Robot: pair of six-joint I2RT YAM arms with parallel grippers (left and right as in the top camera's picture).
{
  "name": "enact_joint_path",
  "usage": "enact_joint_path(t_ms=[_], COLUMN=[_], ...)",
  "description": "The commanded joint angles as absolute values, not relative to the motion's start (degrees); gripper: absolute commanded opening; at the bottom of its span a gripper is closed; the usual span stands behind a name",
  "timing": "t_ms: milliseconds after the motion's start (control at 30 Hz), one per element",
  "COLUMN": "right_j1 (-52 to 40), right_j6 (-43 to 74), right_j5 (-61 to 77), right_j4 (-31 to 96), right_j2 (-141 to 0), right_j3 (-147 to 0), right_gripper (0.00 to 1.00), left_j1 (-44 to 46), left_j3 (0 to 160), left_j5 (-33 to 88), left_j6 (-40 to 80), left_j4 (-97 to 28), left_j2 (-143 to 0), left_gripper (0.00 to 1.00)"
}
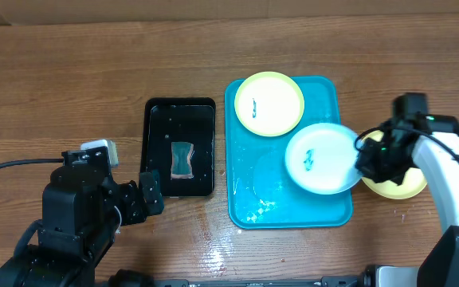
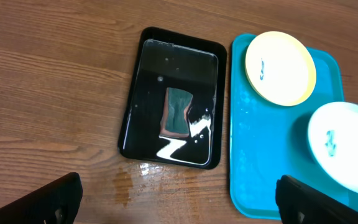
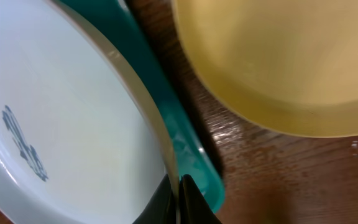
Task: Clean dirty plates on tray and stack at the side
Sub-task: 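Grasp the light-blue plate rim with the right gripper and slide it down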
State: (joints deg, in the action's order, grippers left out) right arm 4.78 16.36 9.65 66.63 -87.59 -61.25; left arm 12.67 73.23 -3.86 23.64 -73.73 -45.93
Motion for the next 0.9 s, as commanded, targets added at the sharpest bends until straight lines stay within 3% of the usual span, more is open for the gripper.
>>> enact_joint_path(t_ms=[0, 133, 367, 433, 500, 867], right_j1=[-0.34, -7.31, -15.51, -16.08, -16.05, -16.01], right_j6=[21.56, 31.62, 37.30, 39.07, 39.03, 28.08], right_j5=[10.59, 10.87, 11.68, 11.66, 11.27, 3.95], right_j4=[64.93, 55.70, 45.23, 45.10, 45.93, 53.21], right_j2=[-87.11, -87.11, -87.09, -87.09, -86.87, -72.69], right_j3=[-57.63, -48.99, -44.75, -45.01, -45.69, -51.79], right_gripper=[0.04, 0.04, 0.04, 0.13, 0.22, 0.27], left_j1=[12.67, 12.67, 12.67, 12.67, 12.67, 12.67], left_j3=[74.08, 74.08, 74.08, 74.08, 74.08, 74.04], left_j5=[-4.03, -4.03, -3.79, -3.77, -3.31, -0.38], left_j6=[23.57, 23.57, 25.06, 25.17, 25.61, 25.93], left_j4=[-73.54, -73.54, -71.90, -70.26, -68.42, -67.24], left_j2=[-46.02, -46.04, -46.04, -46.06, -46.06, -48.66], left_gripper=[1.00, 1.00, 1.00, 1.00, 1.00, 1.00])
